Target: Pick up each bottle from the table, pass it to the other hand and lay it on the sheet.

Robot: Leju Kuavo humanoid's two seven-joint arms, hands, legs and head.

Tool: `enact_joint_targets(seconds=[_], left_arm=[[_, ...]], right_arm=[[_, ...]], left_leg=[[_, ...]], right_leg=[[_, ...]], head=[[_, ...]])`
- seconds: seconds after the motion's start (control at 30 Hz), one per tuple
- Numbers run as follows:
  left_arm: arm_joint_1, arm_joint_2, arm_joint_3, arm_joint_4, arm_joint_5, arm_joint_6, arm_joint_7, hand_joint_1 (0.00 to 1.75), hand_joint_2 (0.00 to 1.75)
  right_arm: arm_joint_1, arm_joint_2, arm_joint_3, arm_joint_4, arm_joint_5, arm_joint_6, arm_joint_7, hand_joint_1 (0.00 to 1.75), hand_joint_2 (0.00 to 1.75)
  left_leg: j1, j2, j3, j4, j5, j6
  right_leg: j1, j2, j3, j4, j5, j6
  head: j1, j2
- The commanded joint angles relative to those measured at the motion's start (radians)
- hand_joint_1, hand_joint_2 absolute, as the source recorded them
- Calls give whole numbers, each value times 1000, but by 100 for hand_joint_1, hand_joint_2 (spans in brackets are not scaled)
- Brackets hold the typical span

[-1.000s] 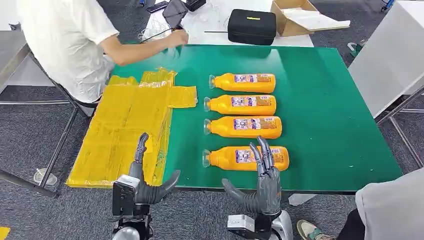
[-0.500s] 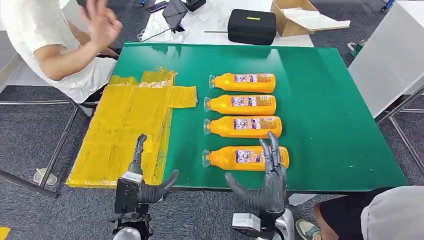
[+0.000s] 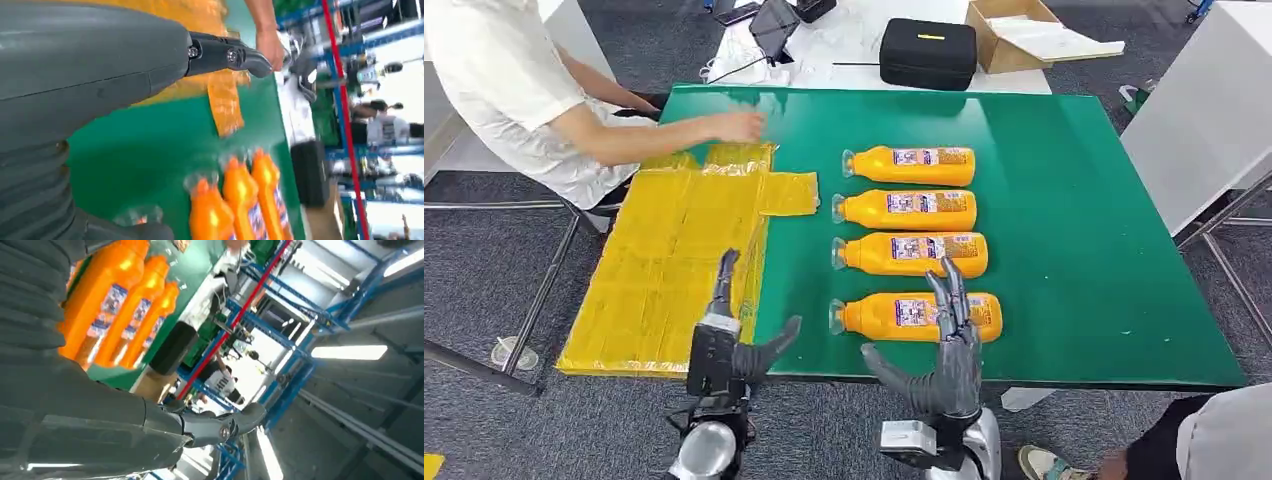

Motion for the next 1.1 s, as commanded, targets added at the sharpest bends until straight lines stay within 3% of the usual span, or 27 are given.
enact_joint_targets(seconds=[0.03,0.2,0.37,0.47,0.7,0.83,0.87,1.1], left_arm=[[-36,13,2,145,55,-37,-23,0,175],[-37,12,3,148,47,-23,-22,0,175],[-22,8,-3,92,84,14,-1,0,175],[-30,21,-37,81,73,10,22,0,175],[-19,36,-56,53,69,18,17,0,175],[-18,39,-59,52,67,17,23,0,175],[-20,39,-62,54,66,13,24,0,175],[-32,37,-66,45,60,13,32,0,175]], right_arm=[[-28,-66,-8,293,173,-2,0,0,175],[-35,-63,0,331,159,-2,4,0,175],[-67,-97,-1,401,173,-2,118,0,175],[-98,-61,-128,444,382,-2,130,0,175],[-154,-63,-226,493,490,-2,184,0,175],[-180,-91,-222,515,503,-2,214,0,175],[-187,-100,-220,518,523,-2,227,0,175],[-236,-121,-201,518,589,-2,255,0,175]], left_leg=[[1,0,9,-4,-1,0],[0,0,3,-1,-1,0],[1,0,6,-1,-2,0],[1,1,4,-1,-1,0],[0,0,2,0,-1,0],[2,3,9,1,-4,0],[0,1,4,0,-1,0],[0,2,4,1,-2,0]], right_leg=[[2,0,10,-5,-1,-2],[1,0,4,-2,0,-1],[1,1,6,-2,-1,-2],[1,1,4,-2,0,-2],[0,0,3,-1,0,-1],[2,3,9,-1,-2,-3],[1,2,4,-1,0,-1],[1,3,4,0,-1,-2]], head=[[0,0],[0,0],[0,0],[0,0],[0,0],[0,0],[0,0],[0,0]])
